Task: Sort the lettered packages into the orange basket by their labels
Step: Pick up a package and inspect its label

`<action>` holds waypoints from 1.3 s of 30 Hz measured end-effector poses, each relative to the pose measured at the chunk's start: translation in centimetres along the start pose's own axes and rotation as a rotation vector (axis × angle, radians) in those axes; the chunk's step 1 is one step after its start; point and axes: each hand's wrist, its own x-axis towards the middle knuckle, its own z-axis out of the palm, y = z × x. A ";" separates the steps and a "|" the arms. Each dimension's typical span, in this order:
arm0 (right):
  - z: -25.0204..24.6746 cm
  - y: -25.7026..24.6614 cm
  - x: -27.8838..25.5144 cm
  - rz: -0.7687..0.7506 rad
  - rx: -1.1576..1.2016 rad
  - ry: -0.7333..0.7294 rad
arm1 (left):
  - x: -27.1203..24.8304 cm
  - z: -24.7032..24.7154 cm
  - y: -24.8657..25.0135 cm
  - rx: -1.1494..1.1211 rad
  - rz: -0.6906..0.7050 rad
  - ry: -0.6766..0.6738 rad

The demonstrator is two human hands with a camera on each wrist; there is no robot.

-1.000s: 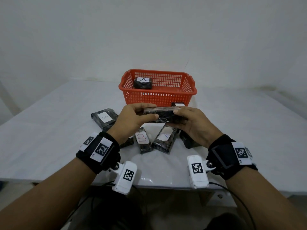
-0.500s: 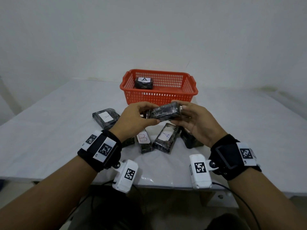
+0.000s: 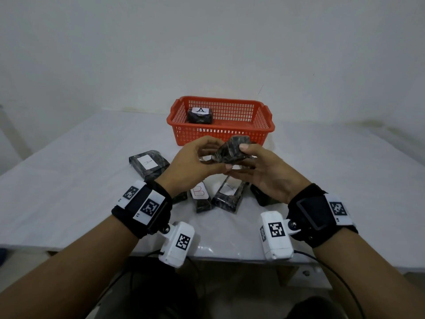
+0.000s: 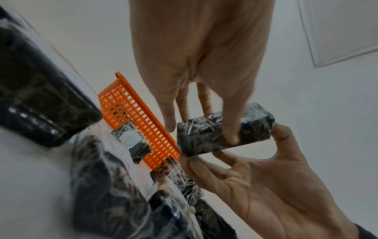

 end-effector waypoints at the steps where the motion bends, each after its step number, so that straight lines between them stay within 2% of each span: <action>1: -0.1 0.1 0.1 -0.021 -0.041 0.009 | -0.1 0.0 0.2 -0.031 -0.044 -0.047; 3: -0.3 0.4 0.2 -0.043 -0.093 0.016 | -0.2 0.1 0.4 -0.087 -0.120 -0.144; 5: -0.4 0.6 0.4 -0.039 -0.108 0.001 | -0.2 0.3 0.2 -0.144 -0.137 -0.176; 15: -0.5 0.8 0.1 0.002 -0.063 -0.004 | 0.0 0.5 0.5 -0.217 -0.091 -0.115; 18: -0.3 0.7 0.3 -0.036 -0.121 0.026 | -0.1 0.4 0.7 -0.240 -0.094 -0.127; 23: -0.1 0.6 0.6 -0.099 -0.091 0.106 | -0.2 0.6 1.0 -0.258 -0.110 -0.173; 28: -0.1 0.3 0.1 -0.037 -0.117 0.021 | -0.2 0.7 0.9 -0.270 -0.083 -0.106; 31: -0.3 0.3 0.0 -0.022 -0.154 -0.023 | -0.2 0.6 0.8 -0.266 -0.071 -0.124; 36: -0.7 0.4 -0.1 -0.064 -0.135 -0.004 | -0.6 0.6 0.6 -0.290 -0.101 -0.201; 39: -0.8 0.5 -0.1 -0.054 -0.134 -0.037 | -0.7 0.6 0.8 -0.296 -0.082 -0.156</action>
